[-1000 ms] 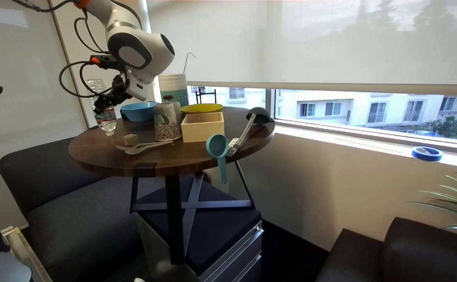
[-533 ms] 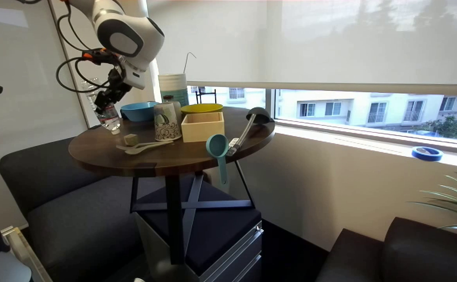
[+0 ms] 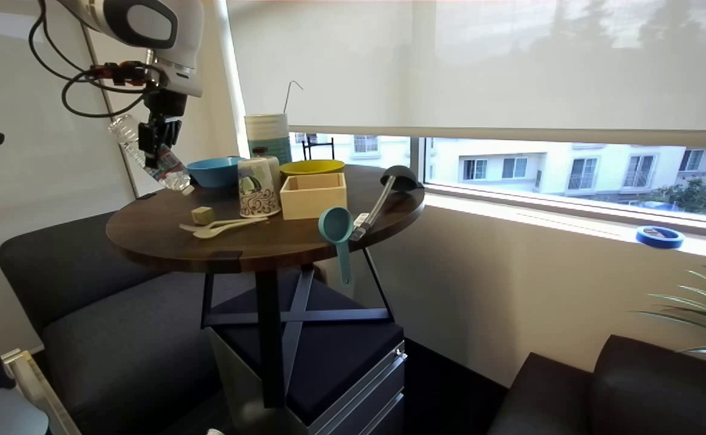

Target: Pick up the water bottle and place it the right way up on the table

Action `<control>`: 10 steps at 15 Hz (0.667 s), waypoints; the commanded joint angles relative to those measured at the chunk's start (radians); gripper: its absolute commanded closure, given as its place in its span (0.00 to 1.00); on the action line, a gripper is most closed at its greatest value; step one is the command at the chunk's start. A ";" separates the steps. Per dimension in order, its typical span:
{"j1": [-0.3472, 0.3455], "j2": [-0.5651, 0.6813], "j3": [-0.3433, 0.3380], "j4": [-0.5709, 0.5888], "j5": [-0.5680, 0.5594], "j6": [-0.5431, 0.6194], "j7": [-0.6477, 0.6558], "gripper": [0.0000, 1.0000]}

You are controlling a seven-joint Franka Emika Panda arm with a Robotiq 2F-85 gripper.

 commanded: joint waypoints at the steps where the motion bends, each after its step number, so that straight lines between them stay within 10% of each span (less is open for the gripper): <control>1: 0.002 -0.072 0.027 -0.069 -0.052 0.123 0.075 0.78; 10: 0.004 -0.091 0.046 -0.201 -0.071 0.328 0.234 0.78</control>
